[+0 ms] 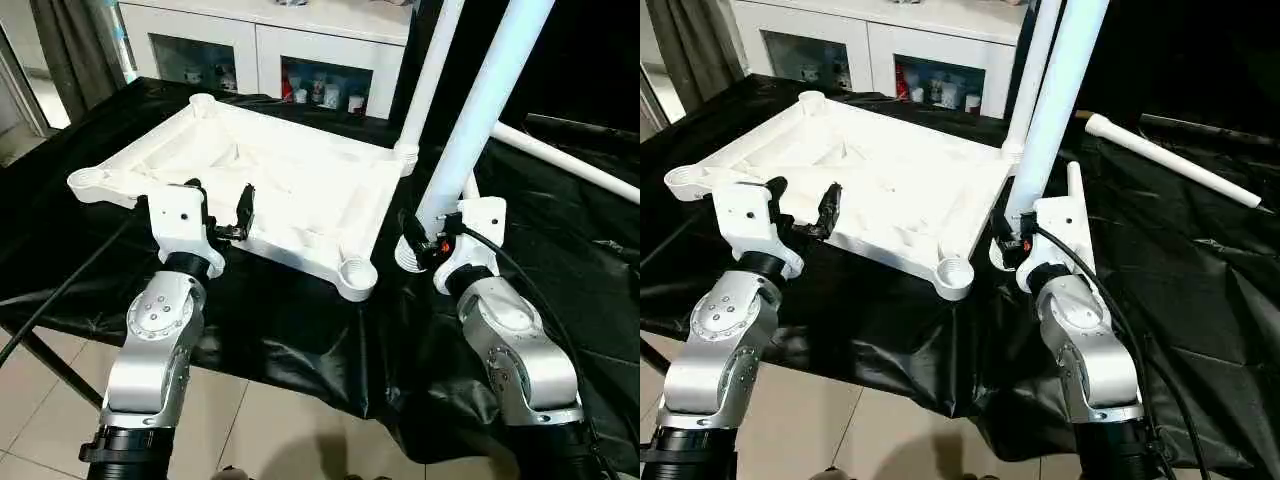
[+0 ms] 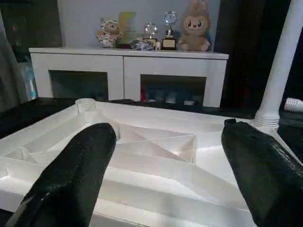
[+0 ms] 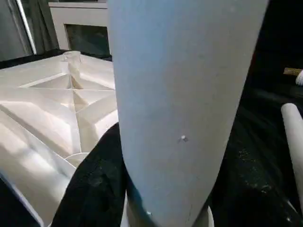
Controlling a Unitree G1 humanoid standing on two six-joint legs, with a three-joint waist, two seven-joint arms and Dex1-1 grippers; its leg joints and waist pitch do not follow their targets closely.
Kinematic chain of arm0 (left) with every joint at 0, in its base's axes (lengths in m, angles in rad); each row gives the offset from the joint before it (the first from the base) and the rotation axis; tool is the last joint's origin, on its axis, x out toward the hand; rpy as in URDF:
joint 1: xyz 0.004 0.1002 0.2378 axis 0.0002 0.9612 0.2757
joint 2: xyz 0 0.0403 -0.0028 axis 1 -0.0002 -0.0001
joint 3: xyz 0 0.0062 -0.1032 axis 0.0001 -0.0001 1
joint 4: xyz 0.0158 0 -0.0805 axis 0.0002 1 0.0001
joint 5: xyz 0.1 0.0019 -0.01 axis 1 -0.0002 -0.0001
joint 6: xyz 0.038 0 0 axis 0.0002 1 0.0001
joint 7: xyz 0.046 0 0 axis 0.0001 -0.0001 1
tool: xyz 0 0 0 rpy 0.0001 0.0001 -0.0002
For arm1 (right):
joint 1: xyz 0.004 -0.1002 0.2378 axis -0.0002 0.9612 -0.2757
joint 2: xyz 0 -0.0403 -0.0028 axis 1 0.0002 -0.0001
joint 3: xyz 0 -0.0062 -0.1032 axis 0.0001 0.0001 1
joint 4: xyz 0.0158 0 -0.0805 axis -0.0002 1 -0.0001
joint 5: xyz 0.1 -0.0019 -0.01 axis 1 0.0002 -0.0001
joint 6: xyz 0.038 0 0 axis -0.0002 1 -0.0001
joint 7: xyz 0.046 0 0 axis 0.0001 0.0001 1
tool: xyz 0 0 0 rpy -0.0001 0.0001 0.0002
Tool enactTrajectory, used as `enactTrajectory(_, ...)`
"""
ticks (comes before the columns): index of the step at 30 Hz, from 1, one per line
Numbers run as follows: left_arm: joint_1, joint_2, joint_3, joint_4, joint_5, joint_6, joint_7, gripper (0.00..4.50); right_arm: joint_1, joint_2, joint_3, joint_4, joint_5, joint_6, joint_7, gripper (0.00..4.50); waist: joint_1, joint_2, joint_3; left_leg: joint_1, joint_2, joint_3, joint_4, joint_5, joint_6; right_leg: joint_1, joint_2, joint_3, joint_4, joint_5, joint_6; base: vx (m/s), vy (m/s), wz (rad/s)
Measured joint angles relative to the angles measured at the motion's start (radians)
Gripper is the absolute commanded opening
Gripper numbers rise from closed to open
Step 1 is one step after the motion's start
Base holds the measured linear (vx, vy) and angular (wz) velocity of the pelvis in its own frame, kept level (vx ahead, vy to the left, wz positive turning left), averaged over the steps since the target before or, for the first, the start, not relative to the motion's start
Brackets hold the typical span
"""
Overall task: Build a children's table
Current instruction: Pick table leg
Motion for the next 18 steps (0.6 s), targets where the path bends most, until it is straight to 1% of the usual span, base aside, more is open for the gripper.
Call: enactTrajectory(18, 0.0, 0.0, 0.0, 0.0, 0.0, 0.0, 0.0, 4.13, 0.0, 0.0, 0.0, 0.0, 0.0, 0.0, 0.0, 1.89, 0.0, 0.0, 0.0, 0.0, 0.0, 0.0, 0.0, 0.0, 0.0, 0.0, 0.0, 0.0, 0.0, 0.0, 0.0, 0.0, 0.0, 0.0)
